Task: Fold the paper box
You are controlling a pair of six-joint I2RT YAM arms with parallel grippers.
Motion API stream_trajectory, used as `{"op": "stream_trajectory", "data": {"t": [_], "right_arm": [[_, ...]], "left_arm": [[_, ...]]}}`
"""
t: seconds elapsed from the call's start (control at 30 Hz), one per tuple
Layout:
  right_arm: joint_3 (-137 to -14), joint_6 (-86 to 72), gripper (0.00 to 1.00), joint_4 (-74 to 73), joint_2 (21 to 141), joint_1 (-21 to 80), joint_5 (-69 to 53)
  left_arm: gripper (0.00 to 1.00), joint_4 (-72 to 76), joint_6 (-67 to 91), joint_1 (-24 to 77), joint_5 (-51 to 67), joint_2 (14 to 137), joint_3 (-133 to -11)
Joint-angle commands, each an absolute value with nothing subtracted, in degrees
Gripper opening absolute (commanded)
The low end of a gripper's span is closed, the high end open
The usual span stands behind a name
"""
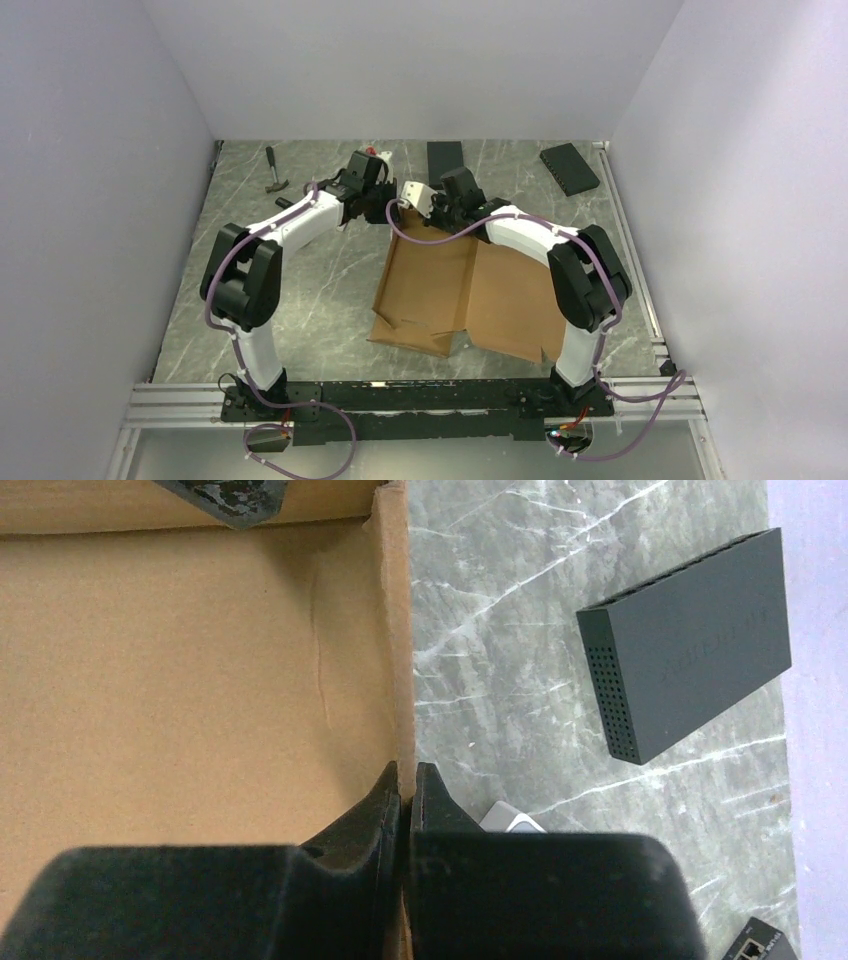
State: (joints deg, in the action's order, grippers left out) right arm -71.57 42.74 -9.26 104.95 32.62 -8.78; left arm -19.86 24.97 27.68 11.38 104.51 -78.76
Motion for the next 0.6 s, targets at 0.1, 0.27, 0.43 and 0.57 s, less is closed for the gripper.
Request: {"op": "stream_trajectory", "data": {"t": [0.1, 0.27, 0.43, 0.57], "right_arm": [[-71.8, 42.0, 0.01, -8.6, 109.2, 32.7, -6.2], [-73.4, 41.1, 0.25, -10.7, 108.1, 32.3, -7.8], [-74.4, 40.1, 0.37, -11.6, 105.9, 32.0, -8.2], [-74.9, 39.6, 0.42, -12.2, 105.3, 31.4, -8.7]], "left_arm": [[0.02, -15.9, 28.0, 27.8, 17.3, 104.5, -81.5], [0.07, -17.3, 27.6, 27.0, 15.3, 104.4, -80.7], [0.17, -17.9, 27.5, 26.6, 14.9, 104.5, -80.9], [0.21, -18.4, 27.4, 26.6, 15.0, 104.5, -81.5]]}}
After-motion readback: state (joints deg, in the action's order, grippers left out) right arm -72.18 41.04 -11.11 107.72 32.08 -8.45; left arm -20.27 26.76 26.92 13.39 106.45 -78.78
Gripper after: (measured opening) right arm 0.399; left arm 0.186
